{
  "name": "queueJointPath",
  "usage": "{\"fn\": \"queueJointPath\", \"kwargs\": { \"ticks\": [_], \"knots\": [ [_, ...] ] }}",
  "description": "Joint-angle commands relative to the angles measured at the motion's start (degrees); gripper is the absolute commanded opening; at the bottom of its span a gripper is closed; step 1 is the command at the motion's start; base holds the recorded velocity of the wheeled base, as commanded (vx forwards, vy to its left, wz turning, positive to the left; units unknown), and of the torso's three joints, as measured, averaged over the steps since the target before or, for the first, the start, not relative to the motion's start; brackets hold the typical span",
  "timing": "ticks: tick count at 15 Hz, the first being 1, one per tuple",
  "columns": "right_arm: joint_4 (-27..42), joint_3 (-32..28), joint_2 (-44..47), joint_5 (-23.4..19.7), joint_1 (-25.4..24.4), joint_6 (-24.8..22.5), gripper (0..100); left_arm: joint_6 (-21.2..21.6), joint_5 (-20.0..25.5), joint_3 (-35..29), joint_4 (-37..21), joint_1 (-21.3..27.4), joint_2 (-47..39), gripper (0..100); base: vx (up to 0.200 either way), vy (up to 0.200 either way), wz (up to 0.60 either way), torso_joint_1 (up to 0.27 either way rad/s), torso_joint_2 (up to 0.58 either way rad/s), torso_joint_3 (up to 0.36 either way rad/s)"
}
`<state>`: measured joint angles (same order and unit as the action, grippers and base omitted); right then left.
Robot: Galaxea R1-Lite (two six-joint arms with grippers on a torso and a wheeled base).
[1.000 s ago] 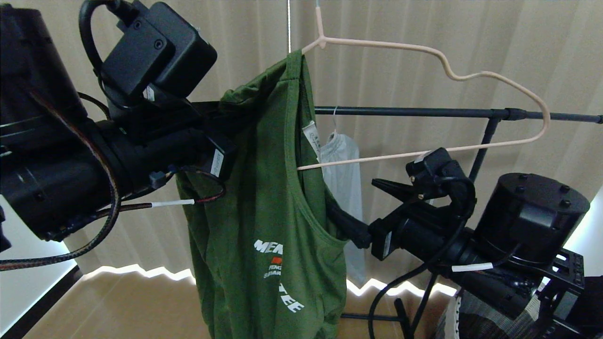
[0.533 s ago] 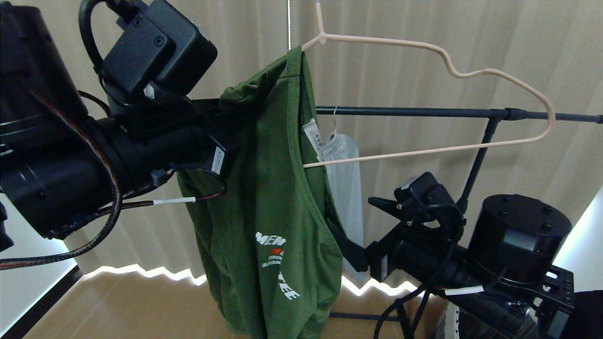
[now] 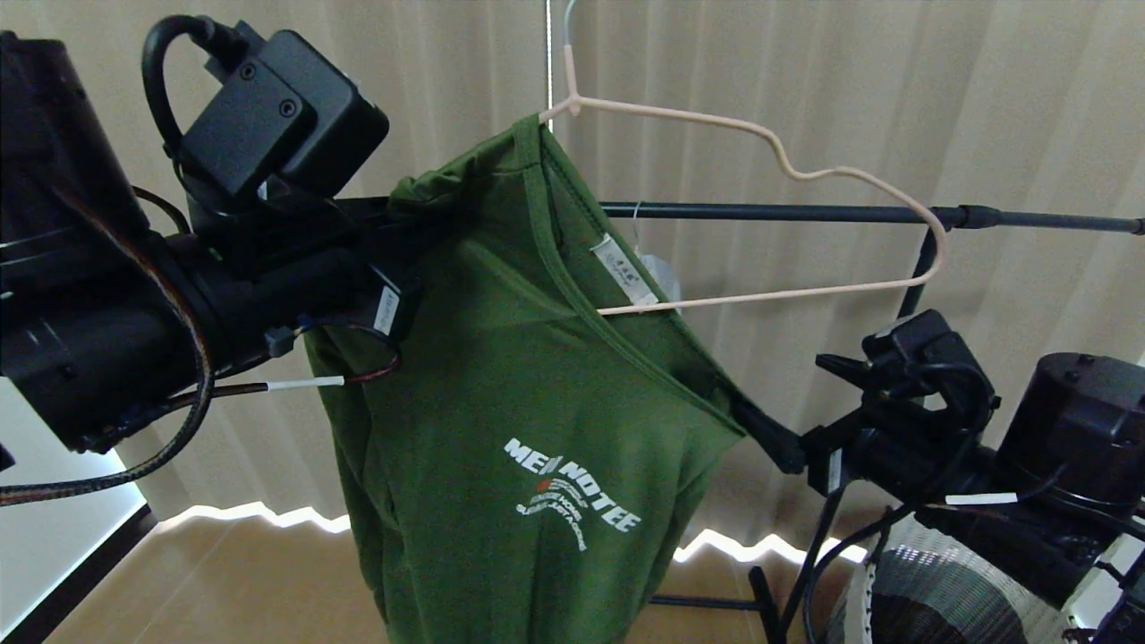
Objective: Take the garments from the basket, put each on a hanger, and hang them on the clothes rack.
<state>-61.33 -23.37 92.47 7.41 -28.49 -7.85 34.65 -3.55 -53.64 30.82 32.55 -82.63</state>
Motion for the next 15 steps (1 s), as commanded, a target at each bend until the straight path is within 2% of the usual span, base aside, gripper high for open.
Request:
{"fn": "queueJointPath", "kwargs": {
  "ticks": [1,5,11,13,15],
  "knots": [
    [-0.02,-0.1,-1.06,-0.29,4.58,-0.15,100,1.3,0.03,2.22,0.03,-0.56,1.5,0,0.0,0.0,0.0,0.0,0.0,0.0],
    [0.16,-0.98,-2.11,-0.47,8.1,-0.32,100,4.82,-0.06,6.53,0.03,-2.58,3.0,0,0.0,0.0,0.0,0.0,0.0,0.0],
    [0.33,-3.7,-2.47,-0.47,9.07,-0.41,100,8.6,-0.58,11.54,0.12,-6.27,3.44,0,0.0,0.0,0.0,0.0,0.0,0.0],
    [0.51,-4.32,-2.82,-0.64,8.98,-0.5,100,11.23,-0.58,14.62,0.12,-6.45,3.79,0,0.0,0.0,0.0,0.0,0.0,0.0],
    [2.8,-4.76,-4.14,-0.82,7.84,-0.59,100,11.67,-0.85,16.02,0.12,-6.45,3.26,0,0.0,0.0,0.0,0.0,0.0,0.0]
  ]
}}
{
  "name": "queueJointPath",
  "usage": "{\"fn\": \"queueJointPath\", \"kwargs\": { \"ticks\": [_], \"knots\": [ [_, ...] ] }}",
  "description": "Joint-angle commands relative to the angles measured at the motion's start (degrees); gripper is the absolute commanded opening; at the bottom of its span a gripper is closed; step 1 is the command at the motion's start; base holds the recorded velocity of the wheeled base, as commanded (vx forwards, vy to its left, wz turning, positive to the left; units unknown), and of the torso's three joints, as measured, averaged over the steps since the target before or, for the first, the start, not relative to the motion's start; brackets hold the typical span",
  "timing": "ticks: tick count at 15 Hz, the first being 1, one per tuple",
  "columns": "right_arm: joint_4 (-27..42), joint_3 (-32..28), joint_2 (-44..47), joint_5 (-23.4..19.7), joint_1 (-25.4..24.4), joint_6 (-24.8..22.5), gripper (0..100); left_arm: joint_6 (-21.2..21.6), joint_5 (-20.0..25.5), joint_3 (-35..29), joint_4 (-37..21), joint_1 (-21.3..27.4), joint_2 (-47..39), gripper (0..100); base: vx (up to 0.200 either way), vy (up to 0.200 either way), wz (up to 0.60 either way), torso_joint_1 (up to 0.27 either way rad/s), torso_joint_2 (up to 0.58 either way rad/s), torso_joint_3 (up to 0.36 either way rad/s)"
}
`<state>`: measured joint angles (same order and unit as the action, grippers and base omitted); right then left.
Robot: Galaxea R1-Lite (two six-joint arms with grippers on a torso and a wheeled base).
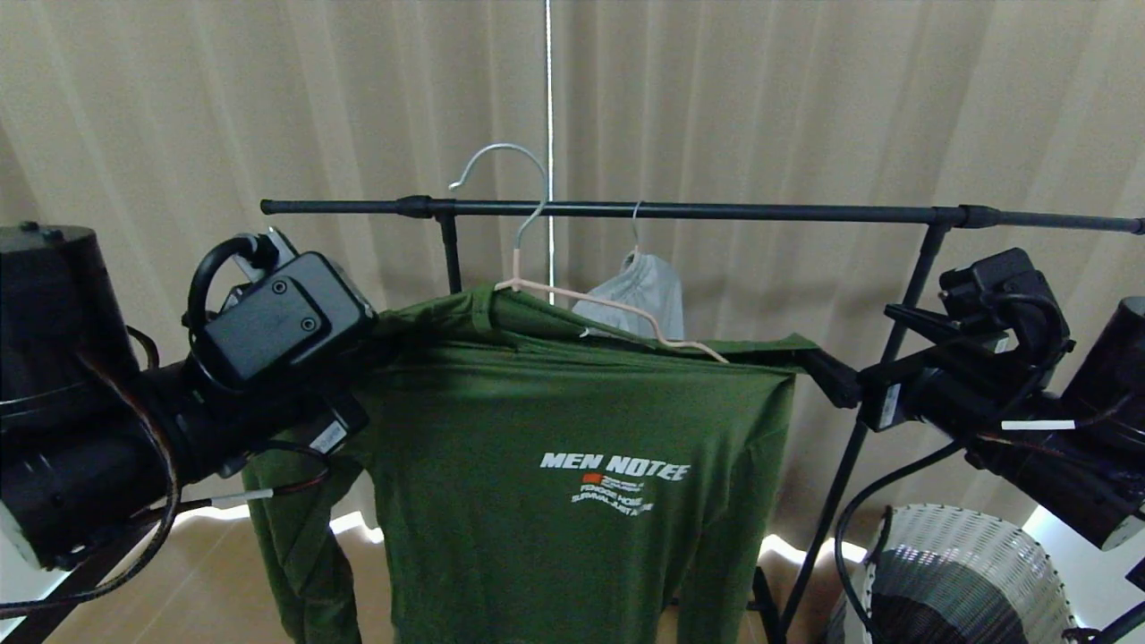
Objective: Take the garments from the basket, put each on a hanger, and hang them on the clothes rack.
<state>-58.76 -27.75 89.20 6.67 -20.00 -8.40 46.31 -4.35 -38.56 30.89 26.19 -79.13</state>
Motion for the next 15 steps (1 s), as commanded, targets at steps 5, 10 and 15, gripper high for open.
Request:
{"fn": "queueJointPath", "kwargs": {
  "ticks": [5,10,15],
  "knots": [
    [13.23,-6.62,-5.53,-0.16,-9.7,-0.21,100,0.01,-4.35,1.47,0.13,0.27,-1.38,0,0.0,0.0,0.0,0.0,0.0,0.0],
    [16.83,-5.83,-9.13,-0.78,-18.23,-0.04,100,-0.78,-6.81,2.0,0.4,1.41,-1.82,0,0.0,0.0,0.0,0.0,0.0,0.0],
    [19.03,-5.83,-7.11,-1.66,-18.49,-1.18,100,-4.83,-8.92,1.82,2.07,4.05,-2.08,0,0.0,0.0,0.0,0.0,0.0,0.0]
  ]
}}
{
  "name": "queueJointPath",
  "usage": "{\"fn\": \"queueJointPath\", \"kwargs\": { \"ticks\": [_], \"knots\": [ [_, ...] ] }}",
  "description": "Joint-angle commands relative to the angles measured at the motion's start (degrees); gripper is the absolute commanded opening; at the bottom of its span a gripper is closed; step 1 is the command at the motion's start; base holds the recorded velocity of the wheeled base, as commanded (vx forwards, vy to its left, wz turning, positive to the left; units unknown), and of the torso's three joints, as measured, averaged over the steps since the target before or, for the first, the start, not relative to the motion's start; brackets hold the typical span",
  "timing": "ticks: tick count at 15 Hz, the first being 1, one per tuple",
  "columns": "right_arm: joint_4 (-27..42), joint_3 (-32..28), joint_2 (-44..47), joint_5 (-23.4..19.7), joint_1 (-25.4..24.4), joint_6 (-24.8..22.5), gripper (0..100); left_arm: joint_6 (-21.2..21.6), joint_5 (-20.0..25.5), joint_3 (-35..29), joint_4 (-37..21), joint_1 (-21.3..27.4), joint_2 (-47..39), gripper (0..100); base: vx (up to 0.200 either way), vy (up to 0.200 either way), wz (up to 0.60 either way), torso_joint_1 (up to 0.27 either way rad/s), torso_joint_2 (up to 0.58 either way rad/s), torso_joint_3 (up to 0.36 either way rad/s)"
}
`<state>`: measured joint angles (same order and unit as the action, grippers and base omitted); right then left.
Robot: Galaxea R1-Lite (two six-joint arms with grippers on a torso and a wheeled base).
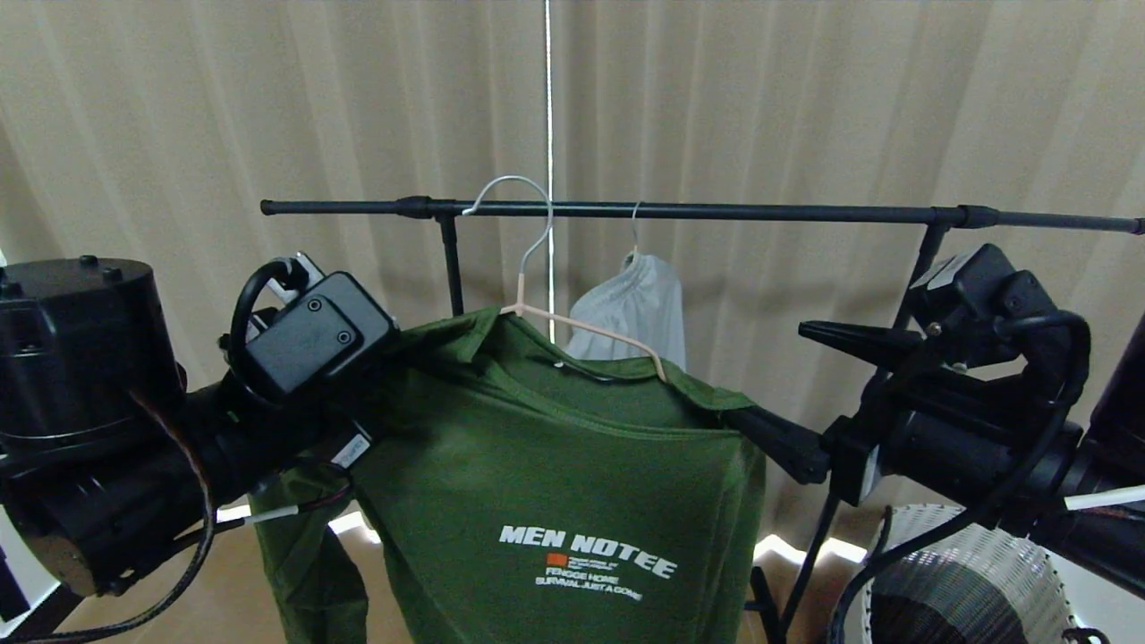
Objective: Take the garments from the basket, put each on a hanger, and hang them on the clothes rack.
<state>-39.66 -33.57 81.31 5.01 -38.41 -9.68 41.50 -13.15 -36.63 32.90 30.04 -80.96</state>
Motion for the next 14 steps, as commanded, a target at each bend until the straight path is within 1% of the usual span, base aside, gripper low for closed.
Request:
{"fn": "queueJointPath", "kwargs": {
  "ticks": [1,2,3,4,5,6,7,9,10,14],
  "knots": [
    [0.81,0.0,0.69,0.0,-0.08,-1.39,100,-0.54,-0.38,-0.11,0.06,0.2,-0.25,0,0.0,0.0,0.0,0.0,0.0,0.0],
    [1.42,0.09,0.6,0.0,-0.08,-2.45,100,-1.33,-0.65,-0.11,0.06,0.28,-0.34,0,0.0,0.0,0.0,0.0,0.0,0.0],
    [1.42,0.09,0.6,0.0,-0.08,-2.45,100,-1.33,-0.65,-0.11,0.06,0.28,-0.34,0,0.0,0.0,0.0,0.0,0.0,0.0],
    [2.3,0.17,0.51,-0.09,-0.08,-3.68,100,-3.26,-0.73,0.07,0.06,0.37,-0.43,0,0.0,0.0,0.0,0.0,0.0,0.0],
    [2.3,0.17,0.51,-0.09,-0.08,-3.68,100,-3.26,-0.73,0.07,0.06,0.37,-0.43,0,0.0,0.0,0.0,0.0,0.0,0.0],
    [3.36,0.7,0.51,-0.26,-0.17,-6.23,100,-6.16,-0.82,0.51,0.06,1.34,-0.34,0,0.0,0.0,0.0,0.0,0.0,0.0],
    [4.94,0.79,0.16,-0.26,-0.35,-7.37,100,-6.87,-0.82,0.42,0.06,1.52,-0.34,0,0.0,0.0,0.0,0.0,0.0,0.0],
    [7.05,0.88,-0.8,-0.26,-1.93,-8.69,100,-7.4,-1.17,0.25,0.14,1.25,-0.43,0,0.0,0.0,0.0,0.0,0.0,0.0],
    [7.84,0.88,-1.51,-0.26,-2.9,-8.78,100,-7.48,-2.58,0.25,0.32,1.08,-0.52,0,0.0,0.0,0.0,0.0,0.0,0.0],
    [7.93,1.14,-2.3,-0.18,-3.25,-8.78,100,-8.27,-2.67,1.83,3.31,1.78,-0.52,0,0.0,0.0,0.0,0.0,0.0,0.0]
  ]
}}
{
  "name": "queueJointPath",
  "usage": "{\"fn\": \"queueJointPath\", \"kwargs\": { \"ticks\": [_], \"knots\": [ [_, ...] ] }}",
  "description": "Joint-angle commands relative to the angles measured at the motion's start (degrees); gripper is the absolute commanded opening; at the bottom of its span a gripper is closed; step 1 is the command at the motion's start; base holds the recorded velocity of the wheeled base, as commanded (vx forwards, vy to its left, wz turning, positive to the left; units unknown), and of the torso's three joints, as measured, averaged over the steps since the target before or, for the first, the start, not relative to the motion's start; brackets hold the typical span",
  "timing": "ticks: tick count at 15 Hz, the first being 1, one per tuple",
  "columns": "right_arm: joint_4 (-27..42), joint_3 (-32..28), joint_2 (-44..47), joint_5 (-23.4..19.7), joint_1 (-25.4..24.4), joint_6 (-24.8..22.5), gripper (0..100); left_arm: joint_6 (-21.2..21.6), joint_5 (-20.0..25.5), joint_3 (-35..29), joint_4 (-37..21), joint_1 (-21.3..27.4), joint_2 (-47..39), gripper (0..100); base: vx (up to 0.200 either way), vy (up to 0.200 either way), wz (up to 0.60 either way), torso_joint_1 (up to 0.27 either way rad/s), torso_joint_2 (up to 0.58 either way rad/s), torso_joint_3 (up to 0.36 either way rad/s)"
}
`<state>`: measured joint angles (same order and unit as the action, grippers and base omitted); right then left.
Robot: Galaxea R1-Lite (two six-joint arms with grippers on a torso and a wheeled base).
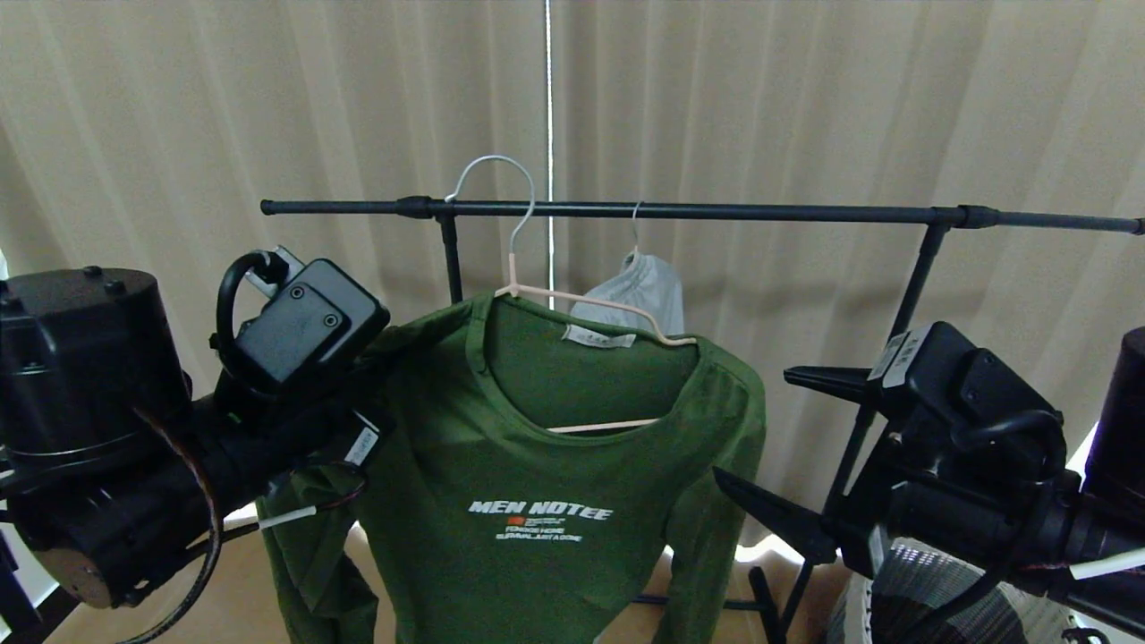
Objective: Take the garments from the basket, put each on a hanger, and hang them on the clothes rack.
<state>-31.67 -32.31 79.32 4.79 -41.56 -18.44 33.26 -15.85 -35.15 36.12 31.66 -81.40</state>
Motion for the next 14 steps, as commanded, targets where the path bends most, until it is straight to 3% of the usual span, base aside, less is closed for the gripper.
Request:
{"fn": "queueJointPath", "kwargs": {
  "ticks": [1,14],
  "knots": [
    [-0.06,-0.13,-0.31,0.04,-0.1,-0.01,100,-0.03,0.03,0.34,0.09,0.16,-0.08,0,0.0,0.0,0.0,0.0,0.0,0.0],
    [-2.52,-8.83,6.11,0.22,-0.1,-0.01,100,-1.09,0.29,7.11,8.0,5.43,-0.34,0,0.0,0.0,0.0,0.0,0.0,0.0]
  ]
}}
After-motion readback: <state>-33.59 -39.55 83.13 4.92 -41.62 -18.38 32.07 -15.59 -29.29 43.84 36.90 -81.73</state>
